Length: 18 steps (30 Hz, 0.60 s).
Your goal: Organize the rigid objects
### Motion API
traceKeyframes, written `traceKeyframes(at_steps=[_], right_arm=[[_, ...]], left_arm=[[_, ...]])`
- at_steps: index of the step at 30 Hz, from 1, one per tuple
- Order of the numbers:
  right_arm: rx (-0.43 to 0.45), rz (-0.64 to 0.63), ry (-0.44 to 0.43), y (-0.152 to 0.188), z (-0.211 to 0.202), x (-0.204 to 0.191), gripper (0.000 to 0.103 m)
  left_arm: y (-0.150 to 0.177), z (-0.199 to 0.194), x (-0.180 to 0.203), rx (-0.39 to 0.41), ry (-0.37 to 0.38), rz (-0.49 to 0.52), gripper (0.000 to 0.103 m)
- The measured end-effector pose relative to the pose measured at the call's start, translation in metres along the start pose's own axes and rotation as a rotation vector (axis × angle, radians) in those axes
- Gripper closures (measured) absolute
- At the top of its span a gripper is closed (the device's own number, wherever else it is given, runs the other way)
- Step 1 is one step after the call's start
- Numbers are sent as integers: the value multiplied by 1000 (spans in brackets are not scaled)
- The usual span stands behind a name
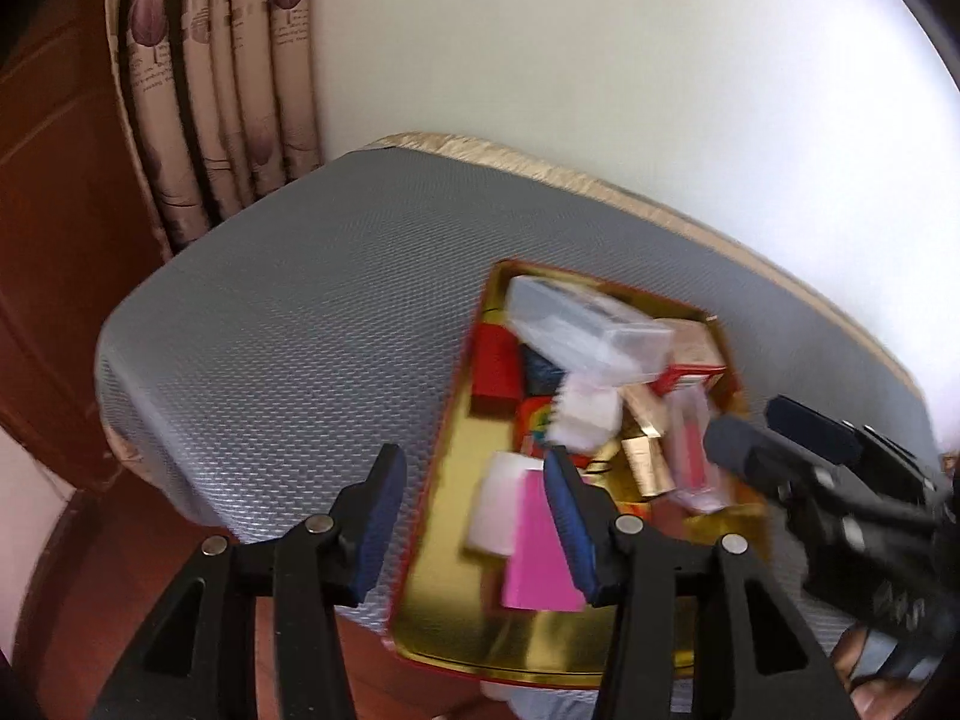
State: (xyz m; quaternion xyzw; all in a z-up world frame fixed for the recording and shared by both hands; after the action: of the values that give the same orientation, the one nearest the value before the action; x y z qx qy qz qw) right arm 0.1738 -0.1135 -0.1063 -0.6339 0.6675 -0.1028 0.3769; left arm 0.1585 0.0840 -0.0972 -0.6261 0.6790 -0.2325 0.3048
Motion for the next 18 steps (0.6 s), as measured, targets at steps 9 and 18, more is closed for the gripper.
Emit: traceKeyframes(at_steps=[9,18], right_arm=[[362,-64,209,16,-96,-3,0],[432,-57,289,34,-141,1,0]], left_arm=[[7,-46,39,137,-13,118,54],[27,-81,36,173,-62,109,54]])
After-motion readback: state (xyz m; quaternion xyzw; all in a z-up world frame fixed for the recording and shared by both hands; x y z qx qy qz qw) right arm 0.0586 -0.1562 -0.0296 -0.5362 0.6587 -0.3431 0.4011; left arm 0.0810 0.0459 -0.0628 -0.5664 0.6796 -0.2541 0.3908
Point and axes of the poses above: each gripper's, at about its wrist camera, not at the fingertips, and z roughly the way its jaws point, x to its right, y to its underside, the point moved 5 cm from there along z, roughly the way its jaws point, and after that the axes turned 10 degrees about z, right-handed, at the moved point
